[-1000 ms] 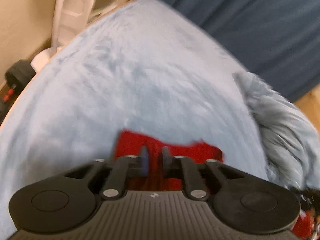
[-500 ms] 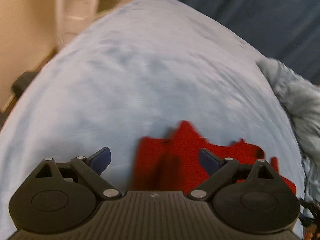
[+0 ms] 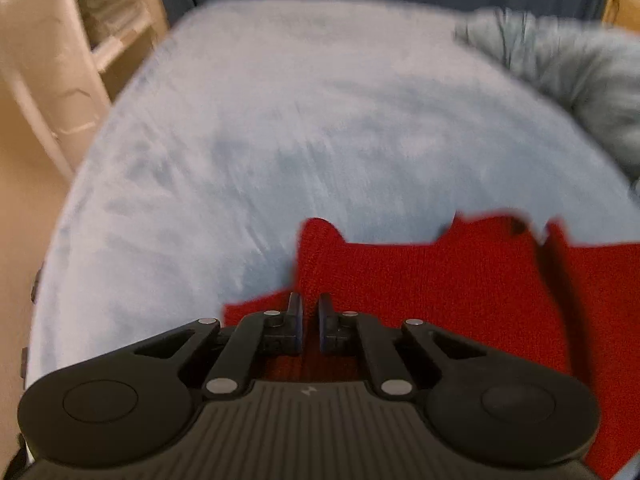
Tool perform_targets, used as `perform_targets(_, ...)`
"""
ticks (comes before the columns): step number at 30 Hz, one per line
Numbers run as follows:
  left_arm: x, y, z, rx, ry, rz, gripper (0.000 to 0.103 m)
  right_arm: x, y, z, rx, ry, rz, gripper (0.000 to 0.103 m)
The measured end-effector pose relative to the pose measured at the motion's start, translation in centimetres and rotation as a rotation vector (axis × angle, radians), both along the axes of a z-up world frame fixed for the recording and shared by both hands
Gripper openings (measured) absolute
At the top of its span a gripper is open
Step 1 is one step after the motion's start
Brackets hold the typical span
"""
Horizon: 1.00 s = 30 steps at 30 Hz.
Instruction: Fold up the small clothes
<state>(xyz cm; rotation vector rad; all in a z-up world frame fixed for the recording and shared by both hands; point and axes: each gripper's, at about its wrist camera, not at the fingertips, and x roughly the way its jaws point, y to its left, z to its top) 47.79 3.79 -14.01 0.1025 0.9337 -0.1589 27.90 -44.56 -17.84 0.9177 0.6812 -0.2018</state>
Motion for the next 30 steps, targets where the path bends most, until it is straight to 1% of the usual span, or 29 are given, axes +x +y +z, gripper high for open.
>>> perform_targets(3,-2.3,3.7,4.2,-0.102,-0.067,0.064,0.006,-1.6,0.6,4.3,-0.053,-0.105,0.035,0.01)
perform_targets(4,-2.9,5.0,5.4,-0.123,-0.078,0.085,0.006,-2.1,0.7,5.5,-0.068,-0.136,0.047,0.01)
perform_targets(5,-3.3,6.1,5.8,-0.131,-0.081,0.103,0.006,-2.4,1.0,6.8,-0.085,-0.17,0.059,0.01)
perform_targets(6,-3.4,6.9,6.0,-0.118,-0.077,0.12,0.006,-2.4,1.2,7.7,-0.103,-0.192,0.066,0.01)
perform_targets(8,-2.6,7.8,4.8,-0.085,-0.04,0.15,0.006,-1.5,1.4,8.5,-0.149,-0.204,0.065,0.01)
perform_targets(9,-1.9,8.0,3.4,-0.069,-0.006,0.162,0.007,-0.6,1.5,8.2,-0.175,-0.188,0.057,0.01)
perform_targets(11,-0.3,8.0,0.5,-0.068,0.049,0.188,0.008,2.1,1.4,6.4,-0.207,-0.111,0.037,0.01)
perform_targets(12,0.3,7.8,-0.8,-0.051,0.063,0.205,0.013,3.5,1.5,4.9,-0.23,-0.049,0.027,0.01)
perform_targets(13,0.9,7.6,-1.9,-0.013,0.071,0.231,0.013,4.8,1.5,3.3,-0.234,0.03,0.011,0.01)
perform_targets(14,1.4,7.5,-3.1,0.036,0.084,0.269,0.02,5.9,1.5,1.4,-0.229,0.116,-0.005,0.012)
perform_targets(15,1.8,7.7,-3.9,0.056,0.106,0.291,0.036,6.5,1.4,-0.4,-0.21,0.184,-0.016,0.016)
perform_targets(16,1.7,8.0,-4.4,0.059,0.112,0.3,0.043,6.7,1.3,-1.6,-0.187,0.212,-0.028,0.023)
perform_targets(17,1.3,8.2,-4.5,0.073,0.096,0.297,0.052,6.2,1.0,-2.4,-0.158,0.204,-0.055,0.034)
perform_targets(18,0.7,8.3,-4.3,0.082,0.075,0.281,0.056,5.4,0.8,-2.7,-0.121,0.17,-0.084,0.043)
perform_targets(19,-0.1,8.4,-3.8,0.061,0.054,0.254,0.057,4.5,0.5,-2.8,-0.076,0.135,-0.097,0.055)
perform_targets(20,-0.7,8.5,-3.4,0.022,0.041,0.24,0.062,3.6,0.3,-2.8,-0.042,0.108,-0.09,0.056)
perform_targets(21,-1.4,8.7,-2.8,-0.029,0.03,0.235,0.069,2.8,0.1,-2.7,-0.031,0.087,-0.071,0.056)
perform_targets(22,-1.9,8.7,-2.5,-0.074,0.022,0.237,0.074,2.2,0.2,-2.6,-0.039,0.074,-0.054,0.056)
perform_targets(23,-2.2,8.5,-2.3,-0.112,0.014,0.233,0.084,1.8,0.3,-2.5,-0.054,0.069,-0.036,0.056)
perform_targets(24,-2.3,8.2,-2.2,-0.134,0.012,0.223,0.09,1.4,0.3,-2.7,-0.057,0.07,-0.021,0.056)
perform_targets(25,-2.2,7.6,-2.4,-0.141,0.023,0.206,0.091,1.2,0.5,-3.0,-0.05,0.081,0.0,0.056)
perform_targets(26,-2.1,6.6,-3.0,-0.126,0.045,0.187,0.091,1.4,1.0,-3.4,-0.043,0.094,0.018,0.053)
perform_targets(27,-1.8,5.7,-3.7,-0.087,0.061,0.167,0.072,1.5,1.4,-3.9,-0.041,0.102,0.037,0.046)
perform_targets(28,-1.8,4.9,-4.3,-0.056,0.065,0.154,0.058,1.7,1.9,-4.1,-0.055,0.094,0.054,0.024)
perform_targets(29,-1.8,4.8,-4.5,-0.067,0.063,0.15,0.028,1.9,2.6,-3.9,-0.099,0.086,0.064,0.018)
perform_targets(30,-1.8,5.0,-4.1,-0.095,0.053,0.174,0.02,2.1,3.2,-3.2,-0.144,0.077,0.064,0.017)
